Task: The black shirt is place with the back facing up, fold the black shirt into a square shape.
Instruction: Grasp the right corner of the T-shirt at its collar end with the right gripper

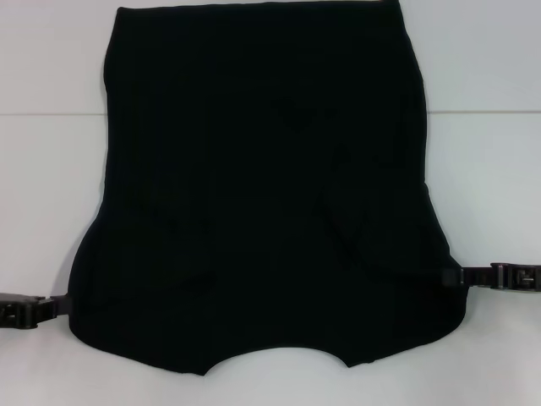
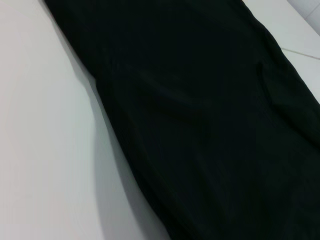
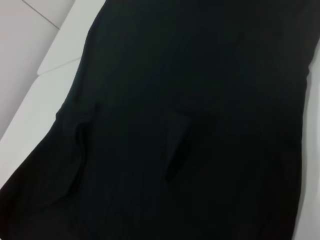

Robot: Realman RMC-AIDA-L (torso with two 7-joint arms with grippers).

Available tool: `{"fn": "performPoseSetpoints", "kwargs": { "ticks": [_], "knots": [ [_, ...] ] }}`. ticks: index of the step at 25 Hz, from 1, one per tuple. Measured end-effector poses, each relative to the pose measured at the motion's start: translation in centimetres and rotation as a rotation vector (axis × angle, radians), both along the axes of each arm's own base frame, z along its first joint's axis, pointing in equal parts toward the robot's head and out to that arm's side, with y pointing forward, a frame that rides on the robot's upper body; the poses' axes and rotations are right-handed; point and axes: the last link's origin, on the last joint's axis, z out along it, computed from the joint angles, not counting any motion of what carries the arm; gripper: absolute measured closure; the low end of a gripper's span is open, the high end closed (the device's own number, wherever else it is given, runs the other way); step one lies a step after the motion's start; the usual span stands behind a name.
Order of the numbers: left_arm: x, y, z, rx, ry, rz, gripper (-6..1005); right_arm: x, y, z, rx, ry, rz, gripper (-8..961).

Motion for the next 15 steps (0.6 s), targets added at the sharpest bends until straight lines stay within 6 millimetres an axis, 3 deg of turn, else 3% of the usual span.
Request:
{"fn": "performPoseSetpoints", "kwargs": {
  "ticks": [3,5,15],
  "knots": [
    [0.0,0.0,0.0,0.0,0.0,0.0,982,0.15,-0.08,0.09,0.012,0.003,-0.006,474],
    [0.0,0.0,0.0,0.0,0.0,0.001,982,0.3,-0.16,0.22,0.021,0.006,-0.009,719],
    [0.32,0.28,0.05,0.025,-0.026,-0.004,983,0.94,-0.8,0.49,0.043,0.013,-0.004,902]
  ]
}}
